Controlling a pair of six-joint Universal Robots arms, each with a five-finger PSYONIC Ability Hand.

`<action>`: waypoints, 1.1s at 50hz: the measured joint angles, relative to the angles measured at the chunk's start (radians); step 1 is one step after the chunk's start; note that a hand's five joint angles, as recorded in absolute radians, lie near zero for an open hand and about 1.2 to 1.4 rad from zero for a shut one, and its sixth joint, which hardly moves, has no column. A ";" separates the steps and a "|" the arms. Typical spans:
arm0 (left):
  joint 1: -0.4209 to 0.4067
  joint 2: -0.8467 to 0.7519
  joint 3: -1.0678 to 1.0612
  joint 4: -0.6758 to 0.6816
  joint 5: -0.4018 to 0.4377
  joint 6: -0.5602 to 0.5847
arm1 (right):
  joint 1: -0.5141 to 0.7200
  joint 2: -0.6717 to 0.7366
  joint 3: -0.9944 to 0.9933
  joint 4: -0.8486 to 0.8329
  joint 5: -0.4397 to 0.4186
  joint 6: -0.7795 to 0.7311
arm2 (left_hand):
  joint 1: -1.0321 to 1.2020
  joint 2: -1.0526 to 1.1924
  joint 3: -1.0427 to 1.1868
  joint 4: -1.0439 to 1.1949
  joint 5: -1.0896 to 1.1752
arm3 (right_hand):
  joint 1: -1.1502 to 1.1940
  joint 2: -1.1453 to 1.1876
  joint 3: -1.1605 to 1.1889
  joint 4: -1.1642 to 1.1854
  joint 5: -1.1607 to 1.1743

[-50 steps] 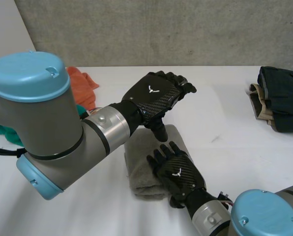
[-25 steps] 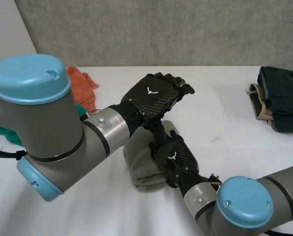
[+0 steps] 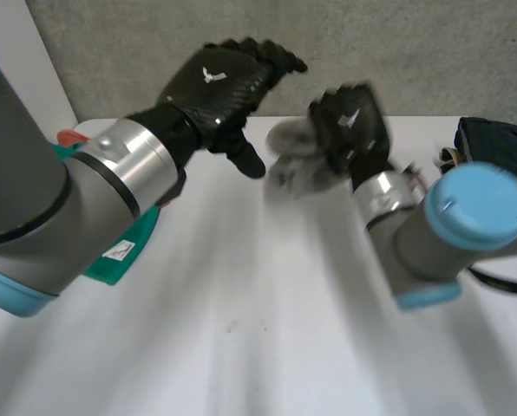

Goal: Fold the laundry.

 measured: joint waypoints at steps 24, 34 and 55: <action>0.002 -0.023 -0.015 0.016 0.004 -0.013 | -0.750 0.243 -0.314 -0.204 -0.406 0.382 | 0.000 0.000 0.000 0.000 0.000 | 0.000 0.000 0.003 0.001 0.000; -0.032 -0.043 -0.018 0.027 0.003 -0.014 | -0.924 0.431 -0.253 -0.238 -0.682 0.373 | 0.000 0.000 0.000 0.000 0.000 | 0.000 0.000 0.003 0.001 0.031; -0.101 -0.015 -0.041 0.031 0.017 -0.014 | -1.003 0.098 -0.164 0.220 -0.648 0.331 | 0.000 0.000 0.000 -0.002 -0.004 | -0.771 -0.924 -0.938 -0.986 -0.852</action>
